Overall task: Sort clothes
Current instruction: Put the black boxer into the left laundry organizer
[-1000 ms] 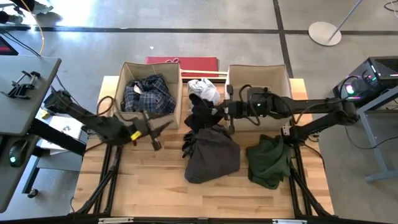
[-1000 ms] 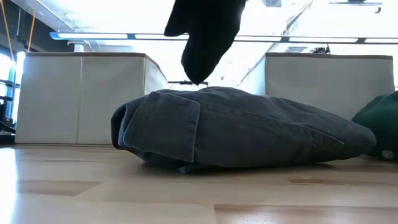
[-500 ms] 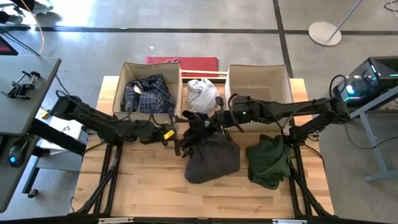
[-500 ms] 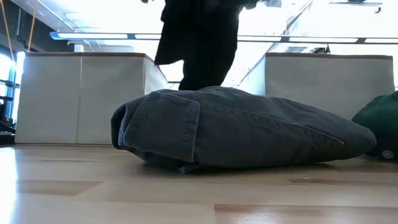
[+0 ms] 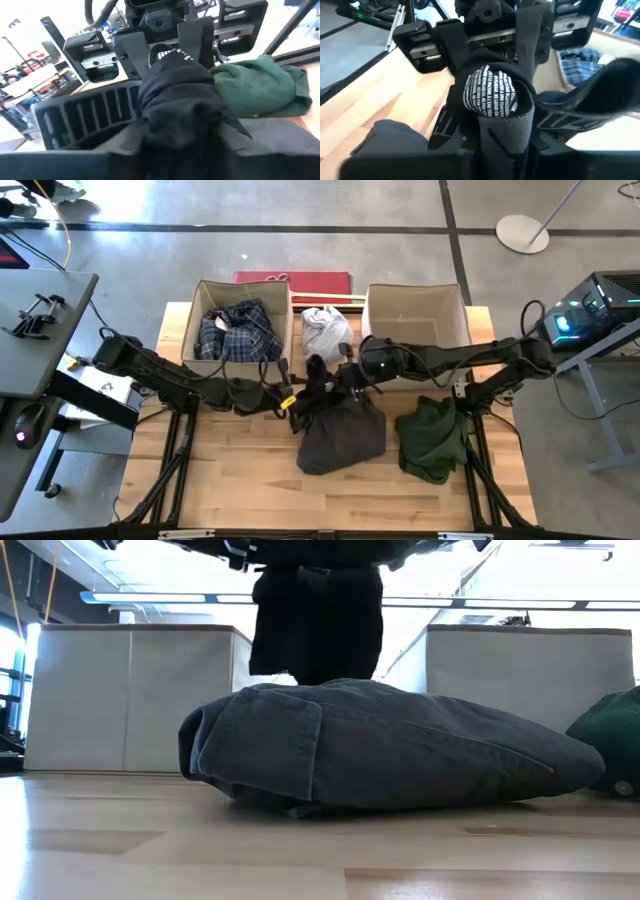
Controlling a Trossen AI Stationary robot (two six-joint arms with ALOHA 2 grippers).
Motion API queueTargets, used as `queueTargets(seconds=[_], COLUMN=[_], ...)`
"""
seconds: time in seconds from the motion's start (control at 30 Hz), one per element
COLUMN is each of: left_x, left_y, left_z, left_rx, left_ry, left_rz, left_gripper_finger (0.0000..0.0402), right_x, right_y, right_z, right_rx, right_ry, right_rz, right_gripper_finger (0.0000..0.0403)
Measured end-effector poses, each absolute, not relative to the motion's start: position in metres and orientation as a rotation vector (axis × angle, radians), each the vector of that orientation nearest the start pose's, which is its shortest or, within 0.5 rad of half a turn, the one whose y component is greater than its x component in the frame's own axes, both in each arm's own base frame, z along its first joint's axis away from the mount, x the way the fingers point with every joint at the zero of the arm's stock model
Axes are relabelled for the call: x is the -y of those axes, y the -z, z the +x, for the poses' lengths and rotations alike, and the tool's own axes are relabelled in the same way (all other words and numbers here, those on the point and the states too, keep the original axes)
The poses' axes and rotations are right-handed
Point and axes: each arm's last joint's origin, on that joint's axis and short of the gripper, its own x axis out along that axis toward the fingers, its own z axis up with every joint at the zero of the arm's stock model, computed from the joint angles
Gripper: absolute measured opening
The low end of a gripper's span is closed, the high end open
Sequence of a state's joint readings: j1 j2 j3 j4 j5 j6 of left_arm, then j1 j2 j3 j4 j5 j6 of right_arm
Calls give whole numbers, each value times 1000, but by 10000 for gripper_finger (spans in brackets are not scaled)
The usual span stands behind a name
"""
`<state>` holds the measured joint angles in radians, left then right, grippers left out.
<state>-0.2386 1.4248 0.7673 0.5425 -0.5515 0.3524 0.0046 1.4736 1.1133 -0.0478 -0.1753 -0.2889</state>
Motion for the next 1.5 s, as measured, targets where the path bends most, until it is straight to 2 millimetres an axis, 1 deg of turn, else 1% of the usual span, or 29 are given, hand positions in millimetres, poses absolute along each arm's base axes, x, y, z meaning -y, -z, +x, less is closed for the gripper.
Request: queueTargets(seconds=[0.1, 0.13, 0.17, 0.23, 0.27, 0.33, 0.43, 0.53, 0.63, 0.73, 0.83, 0.9, 0.97, 1.0, 1.07, 1.13, 1.17, 1.2, 1.27, 1.37, 1.5], left_x=[57, 58, 60, 64, 66, 69, 72, 66, 48, 22, -6, -22, -33, -36, -41, -49, -54, -59, -69, -81, -89], left_y=[-253, -255, -256, -263, -268, -284, -313, -339, -361, -369, -364, -354, -340, -332, -314, -296, -288, -282, -272, -265, -266], left_z=[298, 297, 296, 291, 287, 276, 256, 236, 218, 208, 202, 199, 197, 195, 193, 191, 190, 188, 183, 176, 172], left_rx=[-157, -150, -143, -130, -119, -78, -53, -63, -76, -135, -303, -413, -464, -462, -437, -460, -482, -513, -574, -648, -675], left_ry=[-301, -304, -315, -358, -397, -495, -672, -807, -925, -1055, -1228, -1338, -1391, -1388, -1272, -1099, -1047, -1022, -1025, -1022, -1003], left_rz=[392, 389, 386, 390, 404, 458, 581, 724, 795, 753, 670, 610, 563, 532, 433, 256, 151, 60, -80, -151, -134], left_gripper_finger=[40, 24, 16, 20, 23, 25, 17, 14, 15, 16, 16, 16, 16, 16, 16, 17, 18, 21, 31, 62, 124], right_x=[-7, -7, -7, -8, -8, -7, -6, -8, -13, -18, -23, -27, -29, -30, -31, -32, -33, -34, -35, -36, -36], right_y=[-299, -301, -307, -321, -329, -344, -356, -367, -368, -364, -359, -354, -348, -347, -343, -340, -338, -337, -336, -337, -337], right_z=[331, 329, 327, 317, 311, 299, 282, 269, 265, 266, 266, 267, 267, 267, 266, 266, 266, 266, 265, 265, 265], right_rx=[-391, -394, -390, -380, -371, -349, -344, -324, -327, -350, -387, -403, -419, -422, -435, -445, -448, -451, -461, -458, -458], right_ry=[-226, -224, -225, -232, -230, -193, -105, -39, -31, -50, -68, -78, -88, -91, -92, -91, -91, -93, -99, -102, -101], right_rz=[-194, -177, -170, -170, -168, -161, -163, -180, -180, -182, -169, -162, -164, -163, -148, -133, -127, -127, -130, -131, -130], right_gripper_finger=[125, 145, 165, 201, 216, 237, 247, 247, 245, 245, 245, 245, 245, 245, 245, 245, 245, 245, 245, 245, 245])
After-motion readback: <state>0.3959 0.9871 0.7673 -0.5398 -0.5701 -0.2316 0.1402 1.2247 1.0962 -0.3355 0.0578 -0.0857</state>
